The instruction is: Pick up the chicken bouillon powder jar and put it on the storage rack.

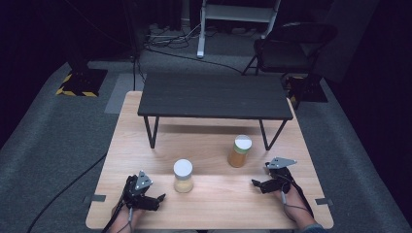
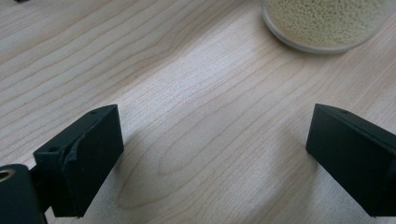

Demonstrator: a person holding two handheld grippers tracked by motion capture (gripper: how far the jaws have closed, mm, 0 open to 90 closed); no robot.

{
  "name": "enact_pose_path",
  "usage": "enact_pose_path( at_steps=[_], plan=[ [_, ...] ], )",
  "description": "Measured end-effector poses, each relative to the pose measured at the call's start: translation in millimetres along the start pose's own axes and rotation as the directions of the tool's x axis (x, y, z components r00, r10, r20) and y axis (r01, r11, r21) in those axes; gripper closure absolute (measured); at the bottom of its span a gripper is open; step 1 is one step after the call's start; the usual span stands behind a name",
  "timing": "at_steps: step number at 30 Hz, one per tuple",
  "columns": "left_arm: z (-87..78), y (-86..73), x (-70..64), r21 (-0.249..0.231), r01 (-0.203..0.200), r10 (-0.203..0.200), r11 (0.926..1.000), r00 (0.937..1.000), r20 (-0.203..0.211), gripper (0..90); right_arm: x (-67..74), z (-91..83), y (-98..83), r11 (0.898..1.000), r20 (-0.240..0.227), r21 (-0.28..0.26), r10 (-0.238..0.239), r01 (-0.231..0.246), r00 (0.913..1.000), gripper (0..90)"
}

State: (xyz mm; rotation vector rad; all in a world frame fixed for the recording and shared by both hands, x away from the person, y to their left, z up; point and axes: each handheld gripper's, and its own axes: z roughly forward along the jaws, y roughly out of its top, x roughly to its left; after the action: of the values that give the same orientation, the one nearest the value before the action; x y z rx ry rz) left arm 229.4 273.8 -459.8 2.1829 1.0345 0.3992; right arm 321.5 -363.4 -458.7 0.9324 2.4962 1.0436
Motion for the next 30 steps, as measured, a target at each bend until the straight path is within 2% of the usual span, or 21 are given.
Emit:
enact_pose_path(
  at_steps=[5, 8, 9, 13, 14, 15, 16, 17, 19, 20, 21, 22, 23, 24, 26, 28, 29, 30],
  plan=[
    [-4.5, -3.1, -2.5, -0.015, 0.004, -0.005, 0.9999, 0.9999, -0.010, 5.3, 0.0, 0.0, 0.0, 1.000, 0.000, 0.000, 0.000, 0.000, 1.0000, 1.5],
    [-12.2, -9.4, -8.3, -0.069, 0.012, -0.014, 0.9976, 0.9996, -0.026, 5.6, 0.0, 0.0, 0.0, 1.000, 0.000, 0.000, 0.000, 0.000, 1.0000, 1.5],
    [-12.2, -9.4, -8.3, -0.069, 0.012, -0.014, 0.9976, 0.9996, -0.026, 5.6, 0.0, 0.0, 0.0, 1.000, 0.000, 0.000, 0.000, 0.000, 1.0000, 1.5],
    [-18.7, -17.7, -13.6, -0.144, 0.013, -0.016, 0.9895, 0.9995, -0.026, 5.6, -0.3, 0.0, 0.0, 1.000, -0.001, 0.000, -0.001, 0.001, 1.0000, 1.5],
    [-21.7, -20.6, -15.8, -0.180, -0.001, -0.003, 0.9837, 0.9997, -0.022, 5.7, -0.4, 0.1, 0.1, 1.000, -0.002, 0.000, -0.001, 0.001, 1.0000, 1.5],
    [-21.7, -20.6, -15.8, -0.180, -0.001, -0.003, 0.9837, 0.9997, -0.022, 5.7, -0.4, 0.1, 0.1, 1.000, -0.002, 0.000, -0.001, 0.001, 1.0000, 1.5],
    [-23.6, -23.0, -17.4, -0.207, -0.005, 0.002, 0.9783, 0.9998, -0.018, 5.7, -0.5, 0.1, 0.1, 1.000, -0.002, 0.000, -0.001, 0.001, 1.0000, 1.5],
    [-23.6, -23.0, -17.4, -0.207, -0.005, 0.002, 0.9783, 0.9998, -0.018, 5.7, -0.5, 0.1, 0.1, 1.000, -0.002, 0.000, -0.002, 0.002, 1.0000, 1.5],
    [-25.9, -25.9, -19.7, -0.237, -0.016, 0.013, 0.9713, 0.9998, -0.017, 5.7, -0.5, 0.1, 0.1, 1.000, -0.002, 0.000, -0.001, 0.001, 1.0000, 1.5],
    [-27.3, -28.7, -21.8, -0.262, -0.027, 0.024, 0.9645, 0.9996, -0.018, 5.6, -0.5, 0.1, 0.1, 1.000, -0.002, 0.000, -0.001, 0.001, 1.0000, 1.5],
    [-27.3, -28.7, -21.8, -0.262, -0.027, 0.024, 0.9645, 0.9996, -0.018, 5.6, -0.5, 0.1, 0.1, 1.000, -0.002, 0.000, -0.001, 0.001, 1.0000, 1.5],
    [-28.2, -31.8, -22.3, -0.289, -0.032, 0.029, 0.9567, 0.9995, -0.015, 5.6, -0.5, 0.1, 0.1, 1.000, -0.002, 0.000, -0.002, 0.002, 1.0000, 1.5],
    [-28.5, -33.7, -22.0, -0.306, -0.029, 0.028, 0.9517, 0.9996, -0.009, 5.5, -0.5, 0.1, 0.1, 1.000, -0.002, 0.000, -0.001, 0.001, 1.0000, 1.5],
    [-28.5, -33.7, -22.0, -0.306, -0.029, 0.028, 0.9517, 0.9996, -0.009, 5.5, -0.5, 0.1, 0.1, 1.000, -0.002, 0.000, -0.001, 0.001, 1.0000, 1.5],
    [-29.4, -37.5, -21.0, -0.337, -0.024, 0.025, 0.9411, 0.9997, -0.002, 5.5, -0.5, 0.1, 0.1, 1.000, -0.002, 0.000, -0.001, 0.001, 1.0000, 1.5],
    [-29.5, -41.9, -17.9, -0.368, -0.004, 0.013, 0.9297, 0.9997, 0.021, 5.6, -0.5, 0.1, 0.1, 1.000, -0.002, 0.000, -0.001, 0.001, 1.0000, 1.5],
    [-29.1, -45.2, -15.2, -0.393, 0.012, 0.004, 0.9197, 0.9992, 0.040, 5.5, -0.5, 0.1, 0.1, 1.000, -0.002, 0.000, -0.001, 0.001, 1.0000, 1.5],
    [-29.1, -45.2, -15.2, -0.393, 0.012, 0.004, 0.9197, 0.9992, 0.040, 5.4, -0.5, 0.1, 0.1, 1.000, -0.002, 0.000, -0.001, 0.001, 1.0000, 1.5]
  ],
)
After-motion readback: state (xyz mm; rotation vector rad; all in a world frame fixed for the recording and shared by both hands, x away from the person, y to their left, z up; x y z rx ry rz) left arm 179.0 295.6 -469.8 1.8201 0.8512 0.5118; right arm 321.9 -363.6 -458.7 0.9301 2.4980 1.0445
